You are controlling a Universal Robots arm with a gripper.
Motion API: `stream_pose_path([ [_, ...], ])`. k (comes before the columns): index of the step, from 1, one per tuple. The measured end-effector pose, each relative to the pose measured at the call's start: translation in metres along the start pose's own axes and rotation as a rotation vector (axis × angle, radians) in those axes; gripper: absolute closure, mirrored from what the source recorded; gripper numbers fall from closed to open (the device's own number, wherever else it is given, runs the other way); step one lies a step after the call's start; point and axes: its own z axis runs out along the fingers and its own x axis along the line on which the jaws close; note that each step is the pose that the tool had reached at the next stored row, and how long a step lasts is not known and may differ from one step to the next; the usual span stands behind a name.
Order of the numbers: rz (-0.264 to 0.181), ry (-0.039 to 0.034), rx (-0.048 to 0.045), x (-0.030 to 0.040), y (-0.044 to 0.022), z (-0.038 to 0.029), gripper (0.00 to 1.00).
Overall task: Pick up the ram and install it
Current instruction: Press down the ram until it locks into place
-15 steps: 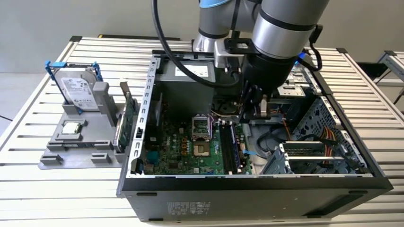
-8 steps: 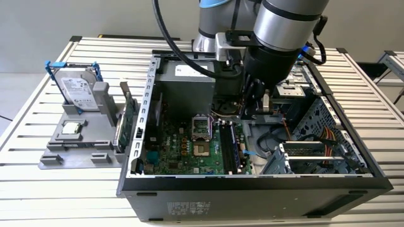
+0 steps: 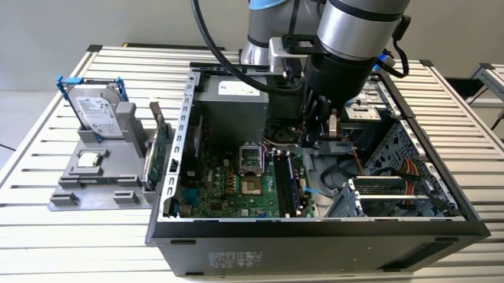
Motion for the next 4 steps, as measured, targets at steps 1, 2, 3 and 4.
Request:
stream_pose_path([
  [1, 0.000, 0.0011, -0.0002, 0.0000, 0.0000, 0.0000, 1.00],
  [2, 0.000, 0.0021, -0.0004, 0.0000, 0.0000, 0.0000, 1.00],
  [3, 0.000, 0.0025, -0.0005, 0.0000, 0.0000, 0.0000, 1.00],
  [4, 0.000, 0.0029, -0.0007, 0.0000, 0.0000, 0.0000, 1.00],
])
